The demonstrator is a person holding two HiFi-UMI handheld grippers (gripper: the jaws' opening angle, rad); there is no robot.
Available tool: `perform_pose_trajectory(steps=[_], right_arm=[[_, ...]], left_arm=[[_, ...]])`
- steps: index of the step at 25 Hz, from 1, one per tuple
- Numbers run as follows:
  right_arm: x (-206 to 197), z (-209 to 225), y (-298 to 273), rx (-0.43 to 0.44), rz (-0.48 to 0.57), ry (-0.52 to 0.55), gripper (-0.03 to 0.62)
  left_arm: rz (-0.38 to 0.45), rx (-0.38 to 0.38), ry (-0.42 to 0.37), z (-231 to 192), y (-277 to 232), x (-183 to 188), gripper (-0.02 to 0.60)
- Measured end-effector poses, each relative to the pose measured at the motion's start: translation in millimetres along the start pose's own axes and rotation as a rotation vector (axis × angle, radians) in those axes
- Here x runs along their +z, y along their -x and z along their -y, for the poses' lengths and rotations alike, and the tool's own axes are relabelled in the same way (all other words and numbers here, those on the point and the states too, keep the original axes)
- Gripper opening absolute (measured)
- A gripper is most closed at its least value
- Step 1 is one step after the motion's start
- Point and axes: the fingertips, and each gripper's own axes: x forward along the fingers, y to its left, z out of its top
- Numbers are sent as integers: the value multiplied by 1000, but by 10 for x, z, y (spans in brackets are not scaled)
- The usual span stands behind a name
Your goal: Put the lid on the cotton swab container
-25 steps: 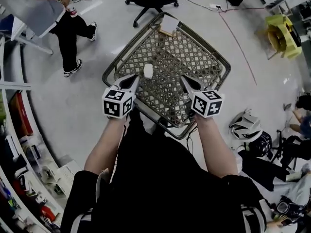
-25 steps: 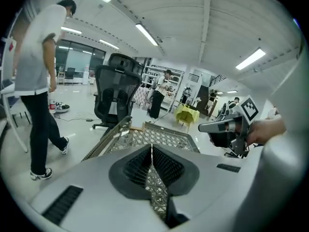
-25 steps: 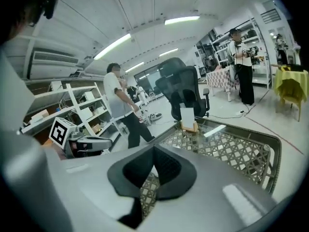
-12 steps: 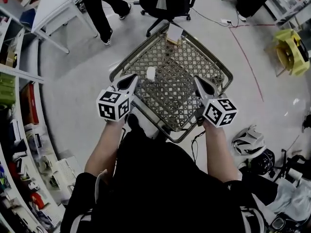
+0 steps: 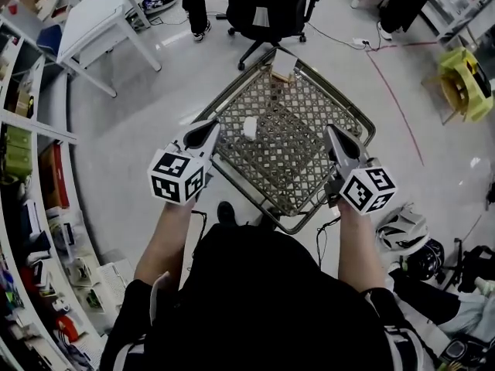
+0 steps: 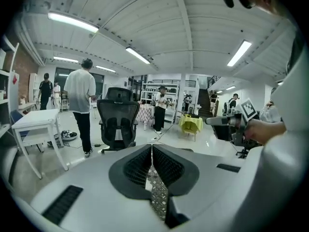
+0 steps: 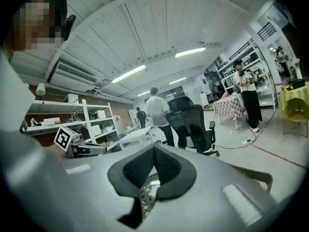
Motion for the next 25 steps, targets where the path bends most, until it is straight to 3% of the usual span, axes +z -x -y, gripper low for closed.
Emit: perform_pose_trajectory(steps=[14,19,23,25], right_arm=[[554,-527,-4,20,144,102,8],[540,-478,55,-5,155,87,8],[515,-529,30,-14,148,90,8],[519,-541,18,-21,142,98,8]], left_arm=[[115,-3,-1,-374,377,383,15],[137,7,4,-471,353,459,15],[155,21,86,-630,299,456,15],[156,40,69,-648,294,486,15]])
